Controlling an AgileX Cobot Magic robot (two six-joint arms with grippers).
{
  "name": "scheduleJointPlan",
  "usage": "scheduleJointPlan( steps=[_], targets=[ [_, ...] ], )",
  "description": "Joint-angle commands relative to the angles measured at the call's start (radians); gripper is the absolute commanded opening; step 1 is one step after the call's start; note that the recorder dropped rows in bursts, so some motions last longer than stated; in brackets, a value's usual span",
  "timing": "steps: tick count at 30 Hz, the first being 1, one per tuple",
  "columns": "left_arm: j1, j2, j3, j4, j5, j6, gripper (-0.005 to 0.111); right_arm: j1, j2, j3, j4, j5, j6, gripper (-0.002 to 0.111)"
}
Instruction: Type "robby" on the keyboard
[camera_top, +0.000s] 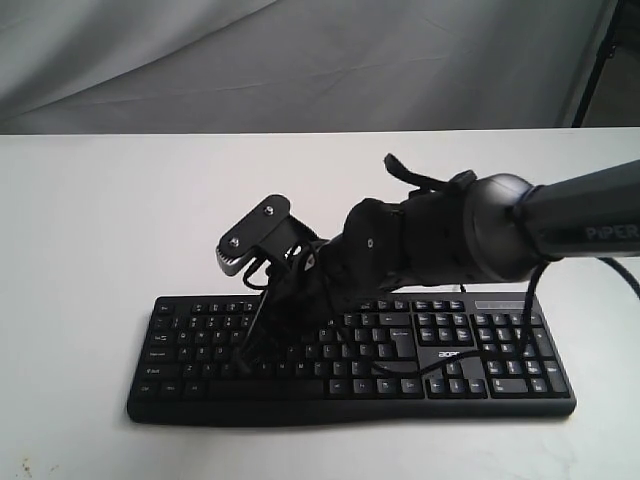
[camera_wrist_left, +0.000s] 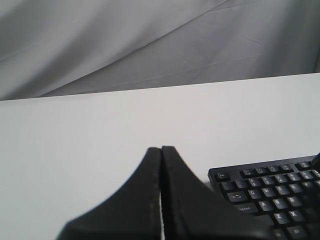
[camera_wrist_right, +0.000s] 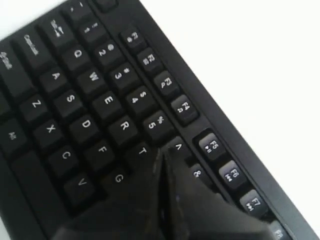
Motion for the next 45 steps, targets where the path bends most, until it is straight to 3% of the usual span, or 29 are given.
scheduleJointPlan(
  steps=[1, 6, 11, 19, 28, 37, 40, 45],
  targets=[
    [-0.006, -0.003, 0.004, 0.005, -0.007, -0.003, 0.000, -0.005, -0.090, 0.050, -0.028, -0.014, 0.000, 0.000],
    [-0.006, -0.003, 0.004, 0.005, -0.007, -0.003, 0.000, -0.005, -0.420, 0.397, 0.014, -0.225, -0.009, 0.000],
    [-0.006, -0.003, 0.004, 0.005, -0.007, -0.003, 0.000, -0.001, -0.847, 0.706, 0.311, -0.412, -0.009, 0.000],
    [-0.006, -0.003, 0.004, 0.005, -0.007, -0.003, 0.000, -0.001, -1.099, 0.743, 0.325, -0.461, -0.017, 0.000],
    [-0.006, -0.003, 0.004, 0.005, -0.007, -0.003, 0.000, -0.001, -1.174, 0.745, 0.325, -0.477, -0.024, 0.000],
    [-0.006, -0.003, 0.004, 0.005, -0.007, -0.003, 0.000, -0.012, -1.407, 0.938, 0.350, -0.532, -0.024, 0.000],
    [-0.006, -0.003, 0.004, 0.005, -0.007, -0.003, 0.000, -0.082, -1.509, 1.000, 0.356, -0.523, -0.024, 0.000],
    [-0.006, -0.003, 0.004, 0.005, -0.007, -0.003, 0.000, -0.313, -1.655, 1.029, 0.354, -0.403, -0.024, 0.000]
  ],
)
